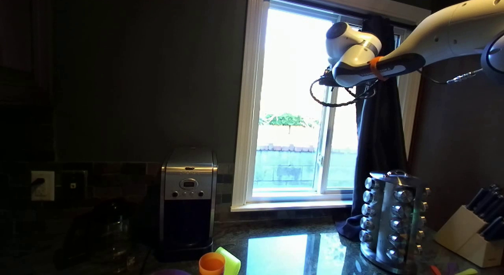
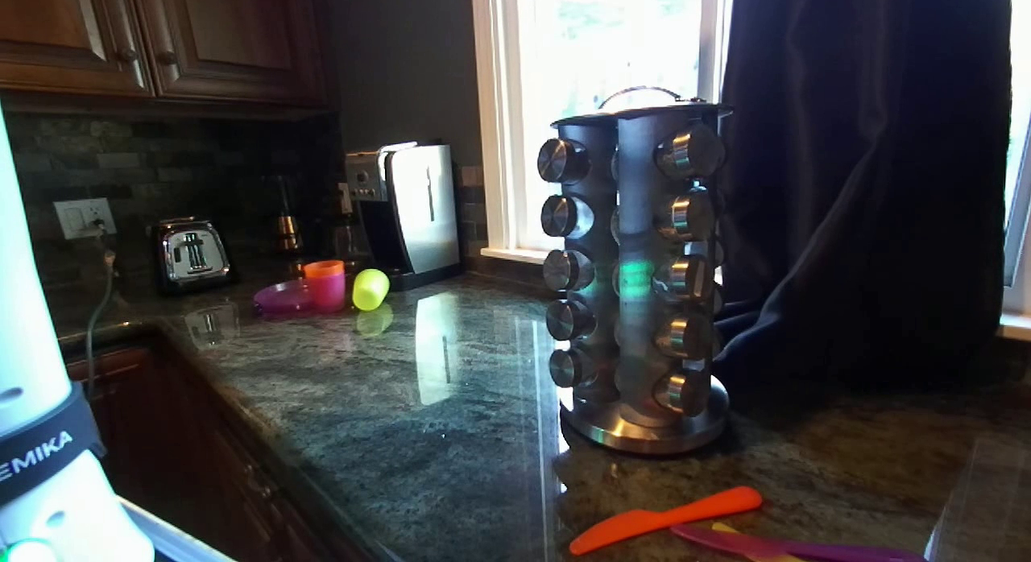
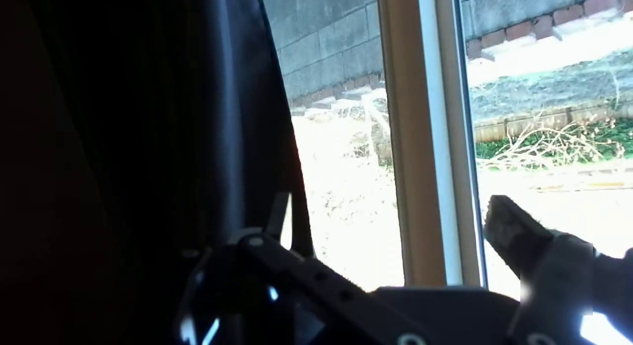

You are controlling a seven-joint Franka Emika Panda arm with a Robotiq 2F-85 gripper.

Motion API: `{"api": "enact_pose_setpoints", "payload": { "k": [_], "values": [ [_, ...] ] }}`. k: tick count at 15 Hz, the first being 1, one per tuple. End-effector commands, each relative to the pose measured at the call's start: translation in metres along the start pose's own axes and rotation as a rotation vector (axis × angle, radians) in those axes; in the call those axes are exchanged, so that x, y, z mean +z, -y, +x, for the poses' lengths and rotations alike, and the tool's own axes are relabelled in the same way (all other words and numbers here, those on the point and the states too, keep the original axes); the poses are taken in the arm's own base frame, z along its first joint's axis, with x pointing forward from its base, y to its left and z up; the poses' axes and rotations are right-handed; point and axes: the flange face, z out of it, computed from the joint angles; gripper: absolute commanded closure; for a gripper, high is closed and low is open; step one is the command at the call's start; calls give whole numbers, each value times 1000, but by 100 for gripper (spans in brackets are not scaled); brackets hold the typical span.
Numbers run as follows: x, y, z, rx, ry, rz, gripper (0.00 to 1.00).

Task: Close the window curtains

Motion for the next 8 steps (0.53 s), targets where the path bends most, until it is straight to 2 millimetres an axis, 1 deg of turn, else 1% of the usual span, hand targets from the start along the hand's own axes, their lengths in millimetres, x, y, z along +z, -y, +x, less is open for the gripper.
{"api": "enact_pose_setpoints", "payload": {
  "k": [1, 5, 8],
  "values": [
    [8, 1, 15, 13, -161, -16, 0],
    [28, 1, 45, 30, -376, -60, 0],
    [44, 3, 62, 54, -540, -99, 0]
  ]
}}
